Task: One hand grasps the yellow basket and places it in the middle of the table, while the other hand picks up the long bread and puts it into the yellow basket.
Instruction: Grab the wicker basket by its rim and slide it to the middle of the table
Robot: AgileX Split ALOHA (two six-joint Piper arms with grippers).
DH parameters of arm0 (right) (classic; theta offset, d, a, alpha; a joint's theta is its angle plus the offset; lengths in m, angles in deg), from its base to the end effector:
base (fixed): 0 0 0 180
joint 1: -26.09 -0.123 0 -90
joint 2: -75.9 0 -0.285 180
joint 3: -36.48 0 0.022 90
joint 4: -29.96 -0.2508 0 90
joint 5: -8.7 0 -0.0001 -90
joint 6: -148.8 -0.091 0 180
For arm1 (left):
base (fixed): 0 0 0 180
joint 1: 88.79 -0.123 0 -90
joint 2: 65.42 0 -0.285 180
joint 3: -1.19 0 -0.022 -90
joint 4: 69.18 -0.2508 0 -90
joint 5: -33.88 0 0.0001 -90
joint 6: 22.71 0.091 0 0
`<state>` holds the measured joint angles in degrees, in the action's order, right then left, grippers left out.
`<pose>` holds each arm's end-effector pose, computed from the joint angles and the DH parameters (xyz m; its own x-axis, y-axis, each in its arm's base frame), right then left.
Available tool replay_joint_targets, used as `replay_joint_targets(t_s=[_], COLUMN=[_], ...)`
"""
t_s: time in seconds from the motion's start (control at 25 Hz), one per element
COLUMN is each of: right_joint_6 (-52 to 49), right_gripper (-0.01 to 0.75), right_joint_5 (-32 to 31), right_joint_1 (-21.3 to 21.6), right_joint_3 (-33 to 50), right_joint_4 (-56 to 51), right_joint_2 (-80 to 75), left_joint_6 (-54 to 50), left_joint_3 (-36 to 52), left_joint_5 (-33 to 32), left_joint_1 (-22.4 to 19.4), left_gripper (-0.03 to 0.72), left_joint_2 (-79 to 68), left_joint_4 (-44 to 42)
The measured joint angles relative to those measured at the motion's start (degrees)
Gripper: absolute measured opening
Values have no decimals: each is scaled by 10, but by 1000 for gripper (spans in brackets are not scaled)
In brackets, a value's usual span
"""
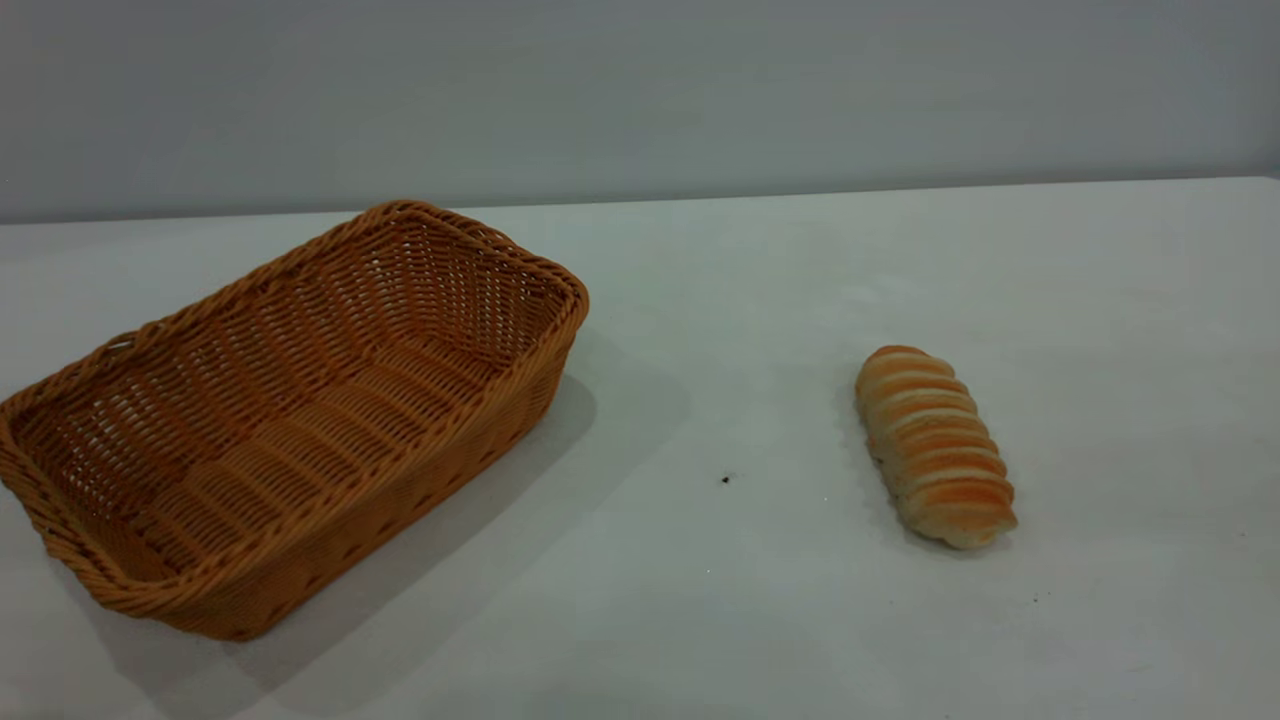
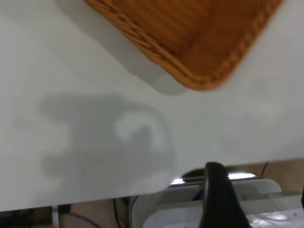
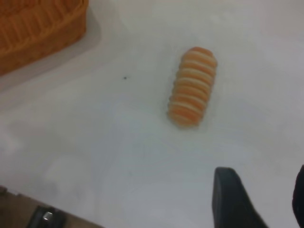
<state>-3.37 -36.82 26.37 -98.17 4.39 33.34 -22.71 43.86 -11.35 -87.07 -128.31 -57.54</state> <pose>0.1058 0.0275 0.2906 -0.6036 -0.1507 -0.7829 -0.3314 0.9405 0.0744 0.1618 -0.0179 0.2524 -0.8728 -0.1159 -0.4741 -0.0247 0.9806 -0.1944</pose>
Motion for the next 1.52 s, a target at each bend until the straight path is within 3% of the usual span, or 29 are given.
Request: replay_joint_targets(t_s=[0.44, 0.84, 1.32, 1.52], right_joint_6=[2, 4, 4, 4], right_gripper=[353, 353, 353, 353], right_joint_5=[17, 19, 19, 20], right_joint_1=[0, 0, 0, 0], right_joint_3=[0, 0, 0, 0], right_joint_4=[-10, -11, -11, -11], right_joint_2=[-40, -40, -40, -40], left_joint_6=[-179, -384, -402, -408], left_joint_3=[-48, -48, -51, -53], left_joint_5=[100, 198, 258, 318], left_joint_1=[0, 0, 0, 0], left_gripper=[465, 465, 465, 465], left_joint_2=[-236, -331, -434, -493], left_joint_4=[-22, -53, -46, -37])
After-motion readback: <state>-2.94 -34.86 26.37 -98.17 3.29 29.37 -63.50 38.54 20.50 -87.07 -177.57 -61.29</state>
